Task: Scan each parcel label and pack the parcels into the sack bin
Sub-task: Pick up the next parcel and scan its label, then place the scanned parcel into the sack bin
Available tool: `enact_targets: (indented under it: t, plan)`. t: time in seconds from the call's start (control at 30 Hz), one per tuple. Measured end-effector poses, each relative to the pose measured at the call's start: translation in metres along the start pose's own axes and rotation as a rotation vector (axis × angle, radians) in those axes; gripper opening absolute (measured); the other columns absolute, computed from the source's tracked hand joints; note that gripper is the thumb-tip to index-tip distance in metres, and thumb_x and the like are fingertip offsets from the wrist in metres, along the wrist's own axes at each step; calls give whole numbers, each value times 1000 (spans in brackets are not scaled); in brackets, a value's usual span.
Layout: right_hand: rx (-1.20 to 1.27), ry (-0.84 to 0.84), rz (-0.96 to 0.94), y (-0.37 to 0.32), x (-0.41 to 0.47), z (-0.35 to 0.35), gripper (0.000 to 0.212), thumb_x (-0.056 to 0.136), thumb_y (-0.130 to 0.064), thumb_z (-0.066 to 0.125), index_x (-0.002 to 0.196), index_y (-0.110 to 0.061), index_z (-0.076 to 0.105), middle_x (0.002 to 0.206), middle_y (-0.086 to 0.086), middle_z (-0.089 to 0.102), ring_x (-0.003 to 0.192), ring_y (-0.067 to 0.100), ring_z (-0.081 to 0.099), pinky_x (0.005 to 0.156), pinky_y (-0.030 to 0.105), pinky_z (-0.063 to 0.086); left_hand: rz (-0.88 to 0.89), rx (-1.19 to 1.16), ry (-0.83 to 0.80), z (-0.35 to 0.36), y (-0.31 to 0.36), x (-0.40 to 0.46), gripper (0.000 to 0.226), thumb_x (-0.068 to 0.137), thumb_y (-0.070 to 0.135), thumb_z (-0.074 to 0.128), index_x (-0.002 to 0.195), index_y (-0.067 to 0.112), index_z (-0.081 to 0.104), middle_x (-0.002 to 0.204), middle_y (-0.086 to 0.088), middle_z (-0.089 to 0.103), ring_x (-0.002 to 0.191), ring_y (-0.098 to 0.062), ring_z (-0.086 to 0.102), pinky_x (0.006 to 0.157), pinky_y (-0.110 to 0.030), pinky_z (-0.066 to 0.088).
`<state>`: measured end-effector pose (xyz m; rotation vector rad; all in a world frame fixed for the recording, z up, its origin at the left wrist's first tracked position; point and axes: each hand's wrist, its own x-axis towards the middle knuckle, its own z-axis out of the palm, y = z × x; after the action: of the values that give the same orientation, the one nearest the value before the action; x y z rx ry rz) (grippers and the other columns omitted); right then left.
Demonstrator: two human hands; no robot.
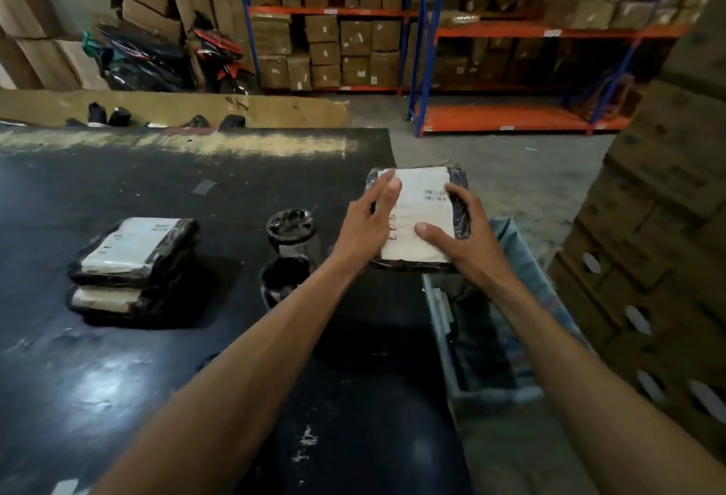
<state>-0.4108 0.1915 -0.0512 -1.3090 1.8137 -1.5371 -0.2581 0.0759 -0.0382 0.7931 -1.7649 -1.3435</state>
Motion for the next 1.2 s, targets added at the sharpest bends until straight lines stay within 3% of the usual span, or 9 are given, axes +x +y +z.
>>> enact_targets:
  t: [0.07, 0.17, 0.27, 0.43, 0.53, 0.6, 0.8, 1.0, 1.2]
  plan:
    - [22, 15, 53, 32, 6, -37, 74, 81, -37, 91, 139, -49, 47, 128, -28, 58, 108, -14, 63, 89, 15, 55, -81, -19, -95, 43, -11, 8, 66, 92, 78, 38, 146, 41, 49, 114, 11, 73, 104, 1, 68, 96, -34, 55]
    - [78, 12, 170, 86, 11, -78, 79, 73, -41, 91, 142, -37, 52, 126, -23, 62, 99, -15, 68, 77, 12, 58, -168, 108, -189, 94, -40, 18, 86, 88, 86, 22, 159, 42, 3, 160, 4, 36, 138, -2, 33, 113, -31, 25]
    - [36, -78, 283, 147, 9, -104, 87, 69, -49, 95, 144, -35, 53, 128, -21, 64, 103, -11, 68, 74, 10, 56, -252, 425, -185, 124, -83, 24, 88, 89, 84, 18, 161, 37, 2, 166, -10, 18, 152, -31, 20, 123, -51, 16]
    - [-26, -317, 539, 245, -2, -108, 76, 76, -34, 95, 140, -35, 53, 140, 0, 63, 114, 8, 65, 82, 15, 57, -138, 1082, -343, 146, -153, 14, 73, 104, 60, 11, 163, 18, -3, 169, -9, -15, 155, -26, -14, 123, -48, -14]
    - [-130, -544, 666, 284, 2, -93, 88, 79, -34, 93, 153, -28, 46, 146, -1, 56, 127, 19, 58, 103, 30, 52, -86, 1198, -313, 149, -170, 17, 72, 104, 56, 5, 162, 13, 3, 169, -6, -13, 155, -23, -13, 123, -46, -14]
    - [-133, -606, 727, 303, 1, -77, 89, 81, -30, 92, 155, -23, 44, 141, 1, 58, 121, 20, 58, 93, 25, 51, -72, 1206, -298, 150, -174, 16, 73, 103, 55, 1, 162, 12, 3, 170, -5, -10, 156, -22, -11, 123, -44, -14]
    - [112, -424, 841, 344, -21, -28, 88, 88, -7, 84, 161, -10, 35, 156, 14, 51, 134, 25, 55, 107, 35, 50, -101, 1212, -299, 151, -169, 14, 72, 102, 52, -2, 162, 11, 1, 169, -5, -9, 155, -21, -14, 125, -47, -9]
    - [35, -317, 643, 359, -50, -5, 89, 95, 2, 74, 165, -5, 20, 162, 14, 41, 145, 26, 45, 120, 40, 38, -121, 1233, -305, 152, -167, 15, 69, 103, 50, 0, 162, 12, 0, 169, -5, -12, 155, -21, -16, 125, -47, -6]
    - [-131, -497, 731, 383, -59, 9, 92, 108, -18, 59, 165, -18, -12, 176, 16, -13, 163, 36, -6, 132, 46, 6, -109, 1250, -280, 155, -168, 13, 64, 108, 46, 10, 162, 11, 5, 169, -6, -8, 156, -22, -13, 126, -48, -4]
